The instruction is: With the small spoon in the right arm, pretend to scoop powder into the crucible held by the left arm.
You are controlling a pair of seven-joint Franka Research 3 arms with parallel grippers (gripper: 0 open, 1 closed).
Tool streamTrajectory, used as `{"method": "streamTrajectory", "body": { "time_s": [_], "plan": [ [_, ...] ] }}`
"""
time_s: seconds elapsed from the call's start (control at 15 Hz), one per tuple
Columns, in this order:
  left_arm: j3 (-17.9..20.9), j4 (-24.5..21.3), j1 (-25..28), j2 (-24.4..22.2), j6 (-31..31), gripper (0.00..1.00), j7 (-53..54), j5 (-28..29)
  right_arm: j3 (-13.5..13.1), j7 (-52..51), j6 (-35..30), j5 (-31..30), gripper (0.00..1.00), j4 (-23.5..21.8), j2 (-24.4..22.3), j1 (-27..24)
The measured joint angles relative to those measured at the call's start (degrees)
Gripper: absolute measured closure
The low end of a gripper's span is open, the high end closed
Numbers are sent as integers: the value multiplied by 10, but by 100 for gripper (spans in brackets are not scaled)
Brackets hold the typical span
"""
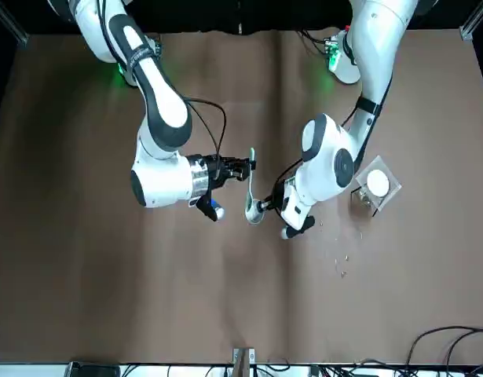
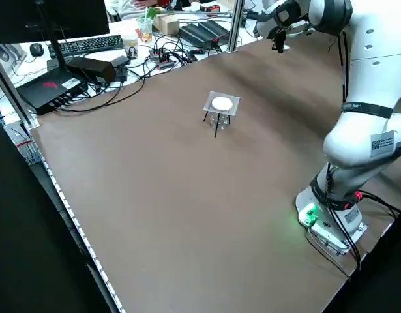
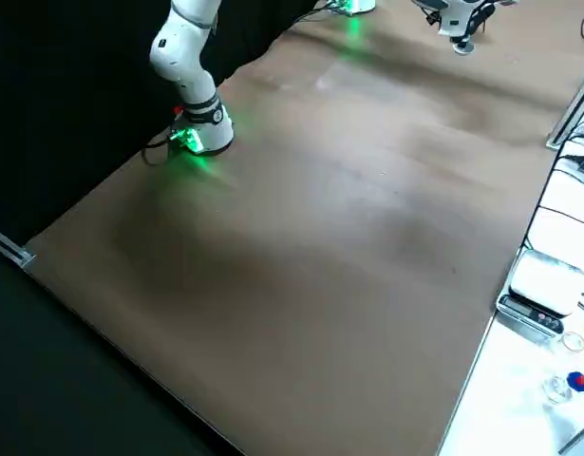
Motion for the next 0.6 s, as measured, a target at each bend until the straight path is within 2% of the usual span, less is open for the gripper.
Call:
{"method": "streamTrajectory", "body": {
  "time_s": [0.13,0.33,0.6],
  "plan": [
    [0,0,2,-4,0,93,0,0,-1,-12,-7,-8,77,0,0,-7],
    [-1,0,2,-7,0,93,-1,0,-3,-62,-69,-55,77,0,0,-32],
    [2,0,29,-7,-1,93,-1,0,-5,-140,-98,-196,77,0,0,-56]
  ]
}}
